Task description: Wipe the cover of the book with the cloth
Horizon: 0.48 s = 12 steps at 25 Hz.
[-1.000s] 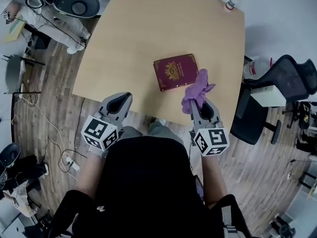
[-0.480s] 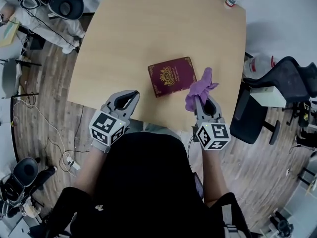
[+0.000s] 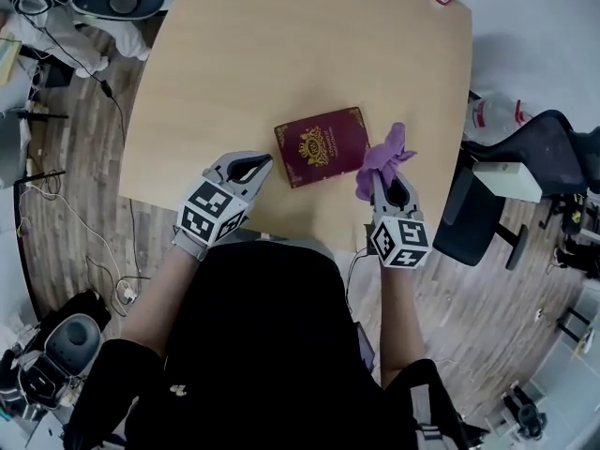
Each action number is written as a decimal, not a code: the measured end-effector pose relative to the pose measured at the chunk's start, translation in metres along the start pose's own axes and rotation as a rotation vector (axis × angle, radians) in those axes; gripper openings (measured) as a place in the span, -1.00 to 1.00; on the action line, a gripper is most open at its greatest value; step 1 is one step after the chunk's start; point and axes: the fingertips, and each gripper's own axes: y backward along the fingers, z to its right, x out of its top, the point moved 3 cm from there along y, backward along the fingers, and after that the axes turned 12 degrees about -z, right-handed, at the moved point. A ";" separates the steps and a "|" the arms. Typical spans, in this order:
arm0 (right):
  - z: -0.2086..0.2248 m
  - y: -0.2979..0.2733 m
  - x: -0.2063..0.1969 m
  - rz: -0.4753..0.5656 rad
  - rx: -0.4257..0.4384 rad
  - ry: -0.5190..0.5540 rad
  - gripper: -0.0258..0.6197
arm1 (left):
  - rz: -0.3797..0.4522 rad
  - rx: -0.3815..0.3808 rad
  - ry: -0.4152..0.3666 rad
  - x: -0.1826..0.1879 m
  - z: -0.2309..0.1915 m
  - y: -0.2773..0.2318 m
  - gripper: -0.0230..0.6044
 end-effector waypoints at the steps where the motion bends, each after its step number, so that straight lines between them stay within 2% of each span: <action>1: 0.003 -0.005 -0.002 -0.008 -0.003 -0.003 -0.61 | -0.012 -0.003 -0.004 0.000 -0.003 -0.007 -0.84; 7: 0.017 -0.030 -0.016 -0.045 -0.006 -0.007 -0.61 | -0.071 -0.009 -0.038 -0.006 -0.012 -0.047 -0.84; 12: 0.027 -0.052 -0.029 -0.082 -0.013 0.021 -0.61 | -0.148 -0.046 -0.052 -0.015 -0.013 -0.073 -0.84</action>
